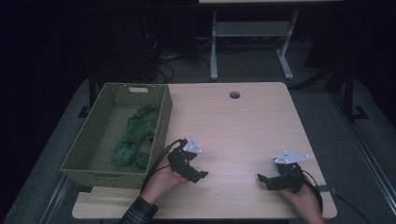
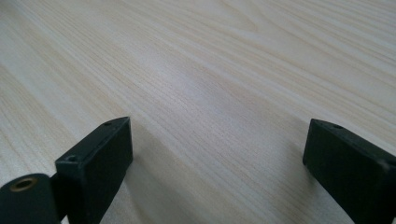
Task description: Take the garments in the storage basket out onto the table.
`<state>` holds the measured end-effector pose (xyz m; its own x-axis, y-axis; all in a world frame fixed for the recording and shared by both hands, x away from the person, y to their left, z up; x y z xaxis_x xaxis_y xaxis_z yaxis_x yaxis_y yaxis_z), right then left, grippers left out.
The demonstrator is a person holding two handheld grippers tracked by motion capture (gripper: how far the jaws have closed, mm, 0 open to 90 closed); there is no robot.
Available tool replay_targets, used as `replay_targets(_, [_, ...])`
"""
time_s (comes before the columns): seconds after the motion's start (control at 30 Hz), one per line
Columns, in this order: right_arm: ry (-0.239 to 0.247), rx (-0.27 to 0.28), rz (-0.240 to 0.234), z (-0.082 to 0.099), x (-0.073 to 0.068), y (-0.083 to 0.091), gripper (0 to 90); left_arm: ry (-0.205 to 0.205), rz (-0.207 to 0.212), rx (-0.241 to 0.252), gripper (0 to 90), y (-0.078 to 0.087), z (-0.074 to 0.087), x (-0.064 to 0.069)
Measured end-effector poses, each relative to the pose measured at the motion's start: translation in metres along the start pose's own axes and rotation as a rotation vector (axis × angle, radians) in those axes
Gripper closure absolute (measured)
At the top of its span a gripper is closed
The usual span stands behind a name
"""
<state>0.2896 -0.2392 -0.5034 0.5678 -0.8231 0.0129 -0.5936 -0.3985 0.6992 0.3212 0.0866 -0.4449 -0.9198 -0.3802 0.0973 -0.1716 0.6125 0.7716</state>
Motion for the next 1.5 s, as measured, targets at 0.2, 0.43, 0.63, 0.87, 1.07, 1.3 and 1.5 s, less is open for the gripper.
replay_targets(0.2, [0.0,0.0,0.0,0.0,0.0,0.0,8.0,0.006,-0.001,0.007,14.7,0.008,-0.01,-0.001])
replay_targets(0.43, [0.0,0.0,0.0,0.0,0.0,0.0,8.0,0.002,0.0,0.007,14.7,0.016,-0.016,-0.003])
replay_targets(0.63, [-0.001,0.0,0.0,0.0,0.0,0.0,8.0,-0.002,-0.009,0.005,14.7,0.03,-0.023,-0.009])
replay_targets(0.87, [0.0,0.001,0.0,0.0,0.0,0.0,8.0,0.003,-0.022,0.025,14.8,0.044,-0.026,-0.015])
replay_targets(1.07, [0.0,0.001,0.0,0.0,0.0,0.0,8.0,0.012,-0.039,0.029,17.7,0.06,-0.027,-0.025])
replay_targets(1.3, [0.0,0.001,0.0,0.0,0.0,0.0,8.0,0.03,-0.059,0.047,19.6,0.077,-0.025,-0.036])
replay_targets(1.5, [0.0,0.001,0.001,0.0,0.0,0.0,8.0,0.046,-0.073,0.053,21.7,0.091,-0.022,-0.045])
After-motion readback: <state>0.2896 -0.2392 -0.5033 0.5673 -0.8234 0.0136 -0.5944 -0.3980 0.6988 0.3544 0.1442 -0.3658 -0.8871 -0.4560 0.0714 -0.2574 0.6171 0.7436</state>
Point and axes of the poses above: each handheld gripper's, and its own axes: y roughly backward along the jaws, z roughly out of its underside, x roughly to its right, the point moved 3 cm from there along -y, roughly forward along the jaws, and after that the axes turned 4 degrees about z, right-handed, at the moved point
